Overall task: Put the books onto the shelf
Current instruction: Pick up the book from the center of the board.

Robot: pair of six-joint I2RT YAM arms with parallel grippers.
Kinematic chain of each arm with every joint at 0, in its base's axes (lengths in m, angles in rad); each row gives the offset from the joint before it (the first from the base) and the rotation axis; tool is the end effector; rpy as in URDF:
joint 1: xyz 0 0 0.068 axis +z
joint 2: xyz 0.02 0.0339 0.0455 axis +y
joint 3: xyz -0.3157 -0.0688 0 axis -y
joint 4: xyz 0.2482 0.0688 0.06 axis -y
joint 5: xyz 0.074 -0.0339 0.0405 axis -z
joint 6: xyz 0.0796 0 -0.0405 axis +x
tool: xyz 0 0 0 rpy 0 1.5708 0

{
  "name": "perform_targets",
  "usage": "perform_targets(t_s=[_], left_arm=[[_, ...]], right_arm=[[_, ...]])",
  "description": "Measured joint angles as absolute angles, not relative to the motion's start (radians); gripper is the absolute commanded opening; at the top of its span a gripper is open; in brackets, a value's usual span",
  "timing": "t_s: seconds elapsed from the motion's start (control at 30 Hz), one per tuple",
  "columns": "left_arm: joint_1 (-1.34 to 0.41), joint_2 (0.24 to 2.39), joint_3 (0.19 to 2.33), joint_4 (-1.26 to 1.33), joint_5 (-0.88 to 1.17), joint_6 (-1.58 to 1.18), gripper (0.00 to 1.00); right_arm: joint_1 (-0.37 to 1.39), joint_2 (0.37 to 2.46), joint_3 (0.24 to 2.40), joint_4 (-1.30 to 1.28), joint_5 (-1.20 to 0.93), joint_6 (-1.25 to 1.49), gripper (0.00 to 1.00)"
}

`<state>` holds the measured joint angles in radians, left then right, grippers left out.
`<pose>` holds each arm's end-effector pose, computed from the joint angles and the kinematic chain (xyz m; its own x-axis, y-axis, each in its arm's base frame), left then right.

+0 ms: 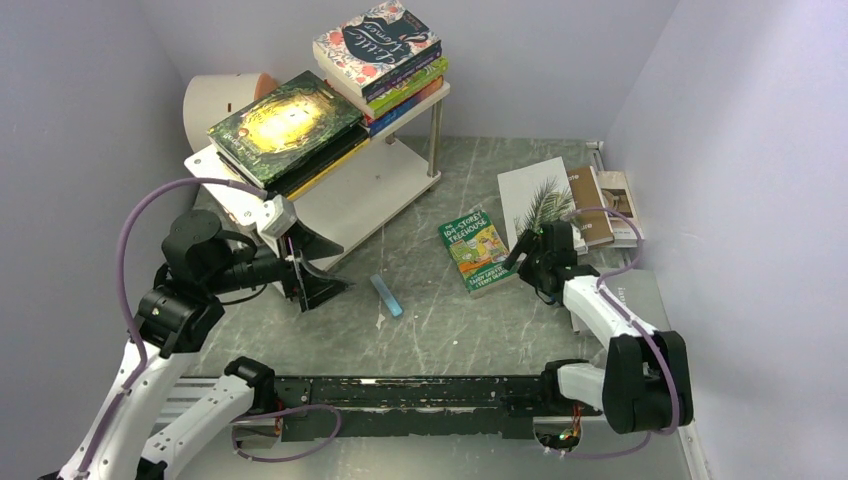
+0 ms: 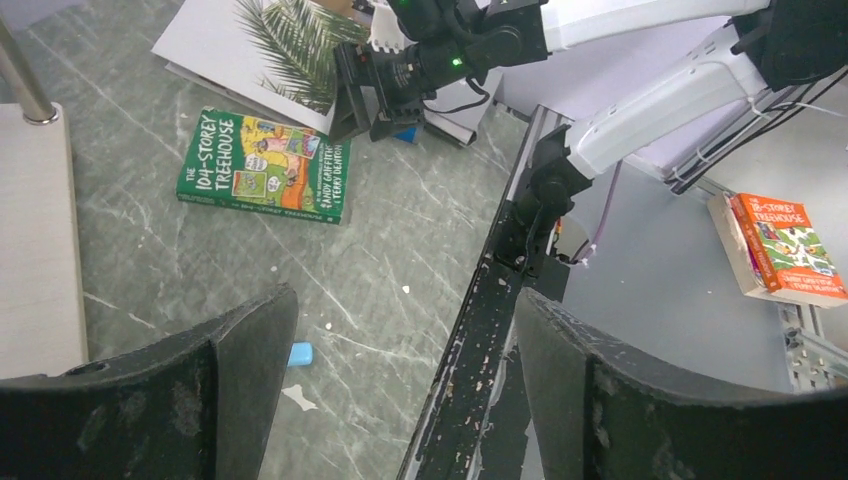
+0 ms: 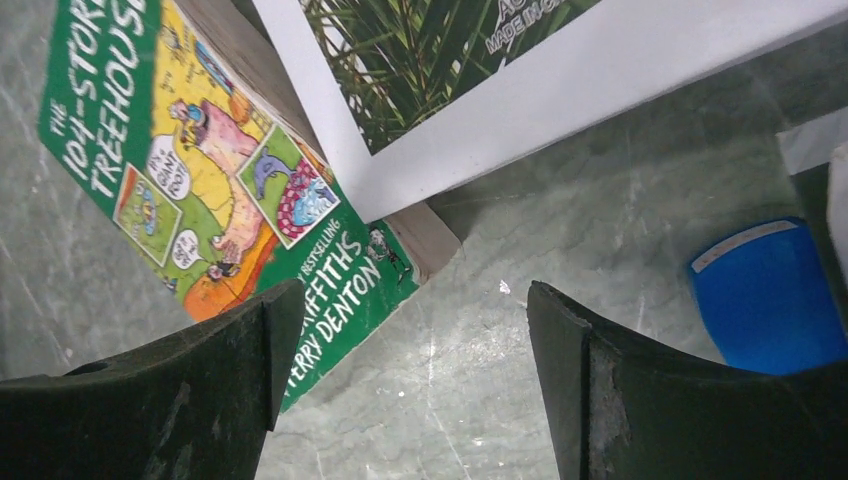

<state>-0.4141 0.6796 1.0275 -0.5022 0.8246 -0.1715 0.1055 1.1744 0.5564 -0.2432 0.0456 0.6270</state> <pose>0.0807 -0.0993 0.4333 -0.2986 0.0047 -0.9544 0.8996 0.3353 -0.2798 0.2343 0.0212 0.1934 -0.6553 0.5200 -0.5479 0.3814 0.8539 0.3543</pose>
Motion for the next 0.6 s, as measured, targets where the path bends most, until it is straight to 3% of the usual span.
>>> perform_targets(t_s=[0.33, 0.43, 0.6], left_arm=[[-0.435, 0.729, 1.053, -0.522, 0.752, -0.142, 0.83], [-0.435, 0.728, 1.053, -0.524, 0.736, -0.141, 0.83], [-0.436, 0.728, 1.055, -0.530, 0.714, -0.139, 0.83]], right_arm=[[0.106, 1.304, 0.551, -0.152, -0.017, 0.577, 0.55], [0.107, 1.322, 0.551, -0.109, -0.035, 0.576, 0.40], [0.107, 1.334, 0.540, -0.035, -0.054, 0.597, 0.08]])
